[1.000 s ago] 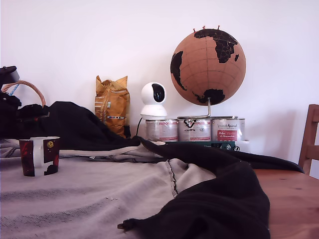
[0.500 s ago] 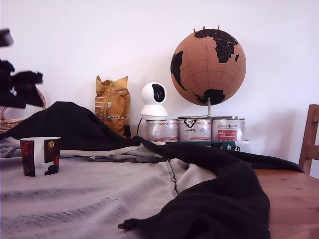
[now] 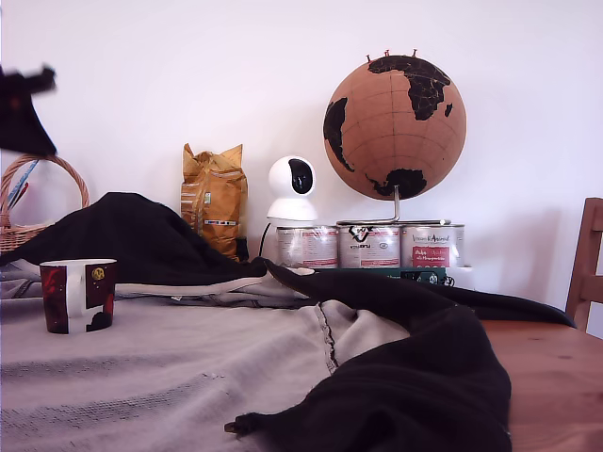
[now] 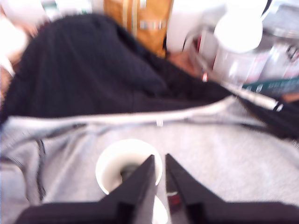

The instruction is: Pick the grey coffee capsule and place it inside the red coffee cup

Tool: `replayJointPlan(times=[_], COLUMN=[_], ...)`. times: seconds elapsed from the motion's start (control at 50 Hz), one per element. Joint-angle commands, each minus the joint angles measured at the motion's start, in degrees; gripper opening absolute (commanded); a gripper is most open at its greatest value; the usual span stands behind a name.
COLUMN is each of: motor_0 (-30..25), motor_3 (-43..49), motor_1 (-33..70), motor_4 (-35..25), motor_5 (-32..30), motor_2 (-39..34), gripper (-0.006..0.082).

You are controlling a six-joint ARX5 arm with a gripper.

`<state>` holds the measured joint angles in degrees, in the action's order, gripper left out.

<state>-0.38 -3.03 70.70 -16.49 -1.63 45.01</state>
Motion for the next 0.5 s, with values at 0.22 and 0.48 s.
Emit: replayJointPlan(times=[0.22, 0.48], motor_0=[-0.17, -0.17], motor_3=[0.15, 3.41], motor_1=[-12.74, -25.31], motor_4=[0.37, 1.99], motor_5=[0.59, 1.64], motor_2=[-11.69, -15.96], gripper=[-0.0023, -0.0023])
